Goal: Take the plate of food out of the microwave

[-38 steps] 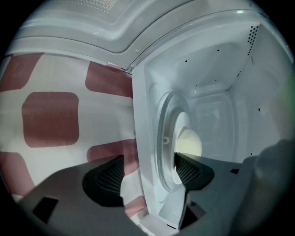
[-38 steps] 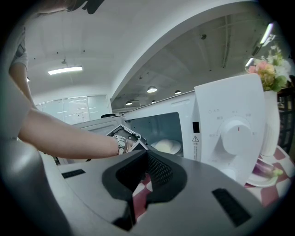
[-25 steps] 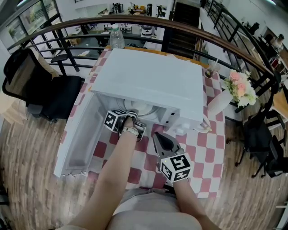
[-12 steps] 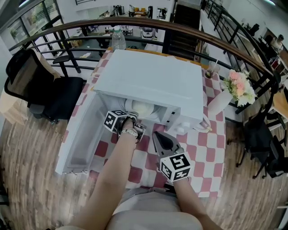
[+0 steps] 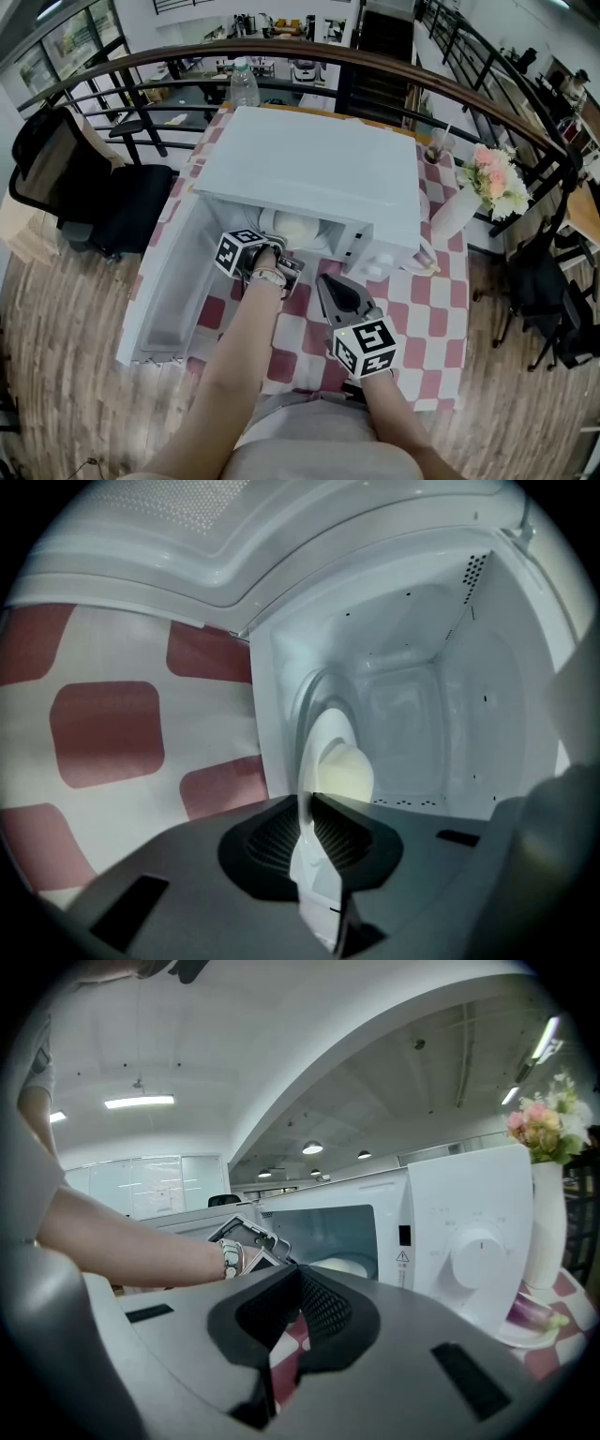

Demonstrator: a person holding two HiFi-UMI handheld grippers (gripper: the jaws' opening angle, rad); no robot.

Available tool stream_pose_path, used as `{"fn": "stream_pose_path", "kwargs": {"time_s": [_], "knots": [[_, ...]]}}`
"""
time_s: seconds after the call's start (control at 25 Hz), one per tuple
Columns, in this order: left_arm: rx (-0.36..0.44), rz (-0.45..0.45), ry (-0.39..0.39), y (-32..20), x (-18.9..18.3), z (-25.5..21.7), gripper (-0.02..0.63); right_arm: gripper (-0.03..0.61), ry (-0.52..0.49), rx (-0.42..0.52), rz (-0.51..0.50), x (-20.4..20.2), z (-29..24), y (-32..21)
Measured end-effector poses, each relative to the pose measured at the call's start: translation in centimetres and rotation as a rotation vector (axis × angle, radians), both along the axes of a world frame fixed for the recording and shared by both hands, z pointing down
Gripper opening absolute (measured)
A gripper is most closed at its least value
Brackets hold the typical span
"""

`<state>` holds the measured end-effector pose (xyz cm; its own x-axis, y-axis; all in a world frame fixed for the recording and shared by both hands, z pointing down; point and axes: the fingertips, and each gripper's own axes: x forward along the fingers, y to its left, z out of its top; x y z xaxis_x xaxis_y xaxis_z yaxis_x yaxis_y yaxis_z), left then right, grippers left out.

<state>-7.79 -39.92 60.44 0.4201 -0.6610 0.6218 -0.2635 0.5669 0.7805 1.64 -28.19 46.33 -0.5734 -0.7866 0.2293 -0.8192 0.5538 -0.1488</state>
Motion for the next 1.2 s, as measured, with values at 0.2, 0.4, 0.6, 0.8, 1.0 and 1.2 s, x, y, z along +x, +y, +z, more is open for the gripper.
{"fn": "stream_pose_path", "kwargs": {"time_s": [0.2,0.4,0.6,0.8,1.0,1.2], "knots": [[0.049,-0.018,0.019,0.2,0.1,-0.2,0.04,0.023,0.0,0.003,-0.002,0.0,-0.1,0.0],[0.123,-0.067,0.045,0.5,0.3,-0.2,0.032,0.023,-0.004,0.007,0.004,0.3,-0.1,0.0],[0.224,-0.11,0.071,0.8,0.4,-0.8,0.02,0.023,-0.007,0.013,0.009,0.5,-0.3,0.2],[0.275,-0.135,0.073,1.0,0.3,-1.6,0.015,0.023,-0.01,0.022,0.012,0.6,-0.7,0.5],[0.304,-0.139,0.071,1.7,0.0,-1.9,0.015,0.023,-0.012,0.031,0.015,0.9,-1.0,0.8],[0.34,-0.139,0.106,2.0,0.3,-2.8,0.015,0.023,-0.01,0.041,0.012,1.0,-1.4,1.1]]}}
